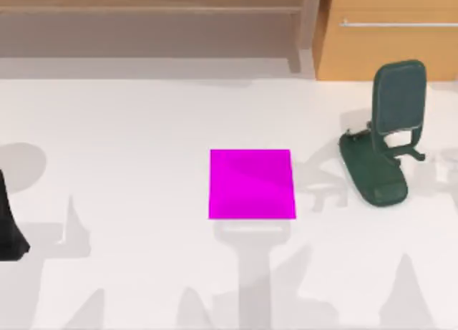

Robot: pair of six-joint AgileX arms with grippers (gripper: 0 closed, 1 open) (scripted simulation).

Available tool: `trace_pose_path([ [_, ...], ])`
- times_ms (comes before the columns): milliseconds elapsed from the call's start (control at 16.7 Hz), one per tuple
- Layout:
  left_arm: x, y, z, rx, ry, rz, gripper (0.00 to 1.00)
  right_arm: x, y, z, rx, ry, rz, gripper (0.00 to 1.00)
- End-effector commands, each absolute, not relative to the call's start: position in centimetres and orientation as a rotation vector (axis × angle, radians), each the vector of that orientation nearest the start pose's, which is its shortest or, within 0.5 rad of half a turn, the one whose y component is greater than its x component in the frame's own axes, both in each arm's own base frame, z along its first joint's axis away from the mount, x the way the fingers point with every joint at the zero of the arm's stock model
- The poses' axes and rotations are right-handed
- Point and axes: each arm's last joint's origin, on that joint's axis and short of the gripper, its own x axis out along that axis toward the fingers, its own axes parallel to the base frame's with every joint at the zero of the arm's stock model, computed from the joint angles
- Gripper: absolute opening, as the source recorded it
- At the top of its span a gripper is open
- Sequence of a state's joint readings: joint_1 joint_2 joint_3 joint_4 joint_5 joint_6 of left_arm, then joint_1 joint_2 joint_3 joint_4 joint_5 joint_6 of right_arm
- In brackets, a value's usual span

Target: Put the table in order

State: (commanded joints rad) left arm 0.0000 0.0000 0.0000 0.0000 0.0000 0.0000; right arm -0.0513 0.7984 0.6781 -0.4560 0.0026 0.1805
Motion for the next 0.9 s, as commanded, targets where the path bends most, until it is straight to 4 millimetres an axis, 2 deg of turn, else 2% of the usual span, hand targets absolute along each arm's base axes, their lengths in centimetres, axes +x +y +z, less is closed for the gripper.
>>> trace_pose_path([
  [180,10.6,-0.1,16.0,0.0,0.0,0.0,1.0,22.4,-1.4,28.4,0.251,0.769,-0.159,1.0],
  [360,10.6,-0.1,16.0,0.0,0.0,0.0,1.0,28.0,-2.2,28.6,0.312,0.967,-0.224,1.0],
  [660,10.6,-0.1,16.0,0.0,0.0,0.0,1.0,36.6,-3.6,25.8,0.396,1.256,-0.335,1.0],
  [900,10.6,-0.1,16.0,0.0,0.0,0.0,1.0,41.1,-4.6,22.3,0.441,1.425,-0.412,1.0],
])
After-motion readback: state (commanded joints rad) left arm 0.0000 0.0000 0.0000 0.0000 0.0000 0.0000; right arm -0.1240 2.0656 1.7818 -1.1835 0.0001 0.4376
